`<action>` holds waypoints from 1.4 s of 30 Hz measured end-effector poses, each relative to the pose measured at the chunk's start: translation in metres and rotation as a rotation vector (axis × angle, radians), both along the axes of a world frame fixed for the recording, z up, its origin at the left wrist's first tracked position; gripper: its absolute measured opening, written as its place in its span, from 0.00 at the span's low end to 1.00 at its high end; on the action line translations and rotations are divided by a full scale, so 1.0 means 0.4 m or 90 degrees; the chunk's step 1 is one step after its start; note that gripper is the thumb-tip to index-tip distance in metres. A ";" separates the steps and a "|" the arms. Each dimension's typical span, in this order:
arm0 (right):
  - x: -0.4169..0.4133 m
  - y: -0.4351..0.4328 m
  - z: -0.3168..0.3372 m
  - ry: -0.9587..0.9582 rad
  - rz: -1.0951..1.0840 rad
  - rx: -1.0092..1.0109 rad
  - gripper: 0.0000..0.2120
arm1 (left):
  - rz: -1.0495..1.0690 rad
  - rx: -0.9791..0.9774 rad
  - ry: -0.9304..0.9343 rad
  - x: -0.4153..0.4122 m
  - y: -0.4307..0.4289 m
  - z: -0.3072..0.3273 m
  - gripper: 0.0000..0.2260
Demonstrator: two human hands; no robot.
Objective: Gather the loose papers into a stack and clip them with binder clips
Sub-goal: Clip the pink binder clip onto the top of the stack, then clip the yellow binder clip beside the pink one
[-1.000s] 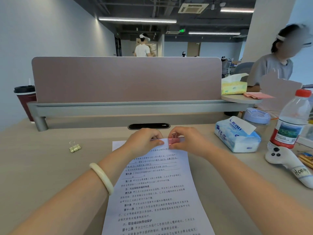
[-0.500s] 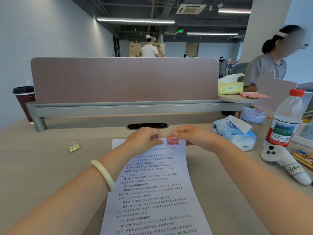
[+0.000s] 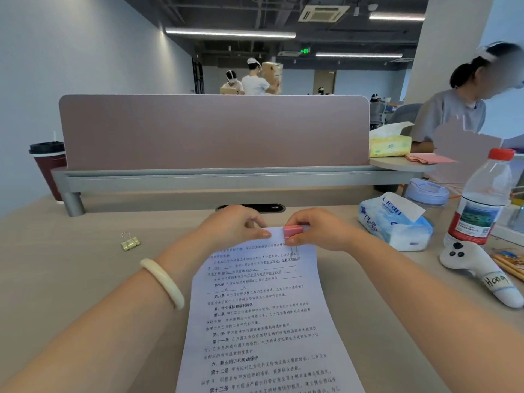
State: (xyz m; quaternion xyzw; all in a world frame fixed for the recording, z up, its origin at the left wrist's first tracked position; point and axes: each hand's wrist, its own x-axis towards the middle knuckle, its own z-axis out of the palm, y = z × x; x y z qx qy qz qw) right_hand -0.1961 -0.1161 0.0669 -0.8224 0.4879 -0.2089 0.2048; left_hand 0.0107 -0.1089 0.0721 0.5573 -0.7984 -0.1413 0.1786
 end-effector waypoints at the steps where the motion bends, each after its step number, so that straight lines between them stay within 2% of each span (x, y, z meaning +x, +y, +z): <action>1: -0.002 -0.001 0.001 -0.002 0.001 0.002 0.06 | 0.030 0.009 0.001 0.032 0.005 0.007 0.12; 4: -0.011 -0.006 0.006 -0.020 -0.011 0.024 0.06 | 0.069 0.053 0.091 0.135 0.016 0.000 0.12; 8: 0.000 -0.009 0.004 0.010 -0.019 0.048 0.05 | 0.098 0.133 0.321 0.179 0.043 -0.046 0.08; 10: 0.018 -0.007 0.009 0.086 -0.048 0.031 0.11 | 0.101 0.111 0.358 0.180 0.046 -0.063 0.06; 12: 0.059 0.003 0.016 0.161 -0.086 -0.023 0.23 | 0.091 0.071 0.349 0.182 0.044 -0.072 0.06; 14: 0.127 0.021 0.021 0.175 -0.072 -0.074 0.28 | 0.080 0.039 0.336 0.186 0.043 -0.073 0.07; 17: 0.231 0.028 0.001 0.153 -0.006 -0.070 0.18 | 0.074 0.016 0.331 0.205 0.049 -0.072 0.07; 20: 0.291 0.018 -0.026 0.060 -0.001 -0.043 0.11 | 0.087 0.010 0.339 0.244 0.064 -0.070 0.07; 22: 0.319 0.007 -0.040 0.022 0.007 -0.034 0.10 | 0.120 0.008 0.413 0.283 0.070 -0.073 0.06; 24: 0.340 -0.002 -0.054 -0.008 0.013 -0.021 0.10 | 0.211 -0.043 0.498 0.341 0.069 -0.083 0.04; 25: 0.347 -0.006 -0.062 -0.023 0.012 -0.012 0.10 | 0.284 -0.091 0.483 0.381 0.061 -0.094 0.02; 27: 0.356 -0.015 -0.079 -0.034 0.009 -0.006 0.10 | 0.432 -0.142 0.328 0.471 0.034 -0.126 0.15; 29: 0.361 -0.025 -0.093 -0.022 0.011 -0.007 0.10 | 0.493 -0.073 0.148 0.532 0.010 -0.157 0.26; 31: 0.365 -0.028 -0.101 -0.009 0.008 0.000 0.10 | 0.479 -0.019 0.063 0.551 -0.018 -0.178 0.29; 38: 0.369 -0.049 -0.120 -0.010 0.006 0.026 0.10 | 0.474 0.031 0.015 0.552 -0.105 -0.219 0.27; 42: 0.367 -0.054 -0.127 -0.014 0.018 0.027 0.09 | 0.484 -0.044 0.083 0.540 -0.120 -0.236 0.17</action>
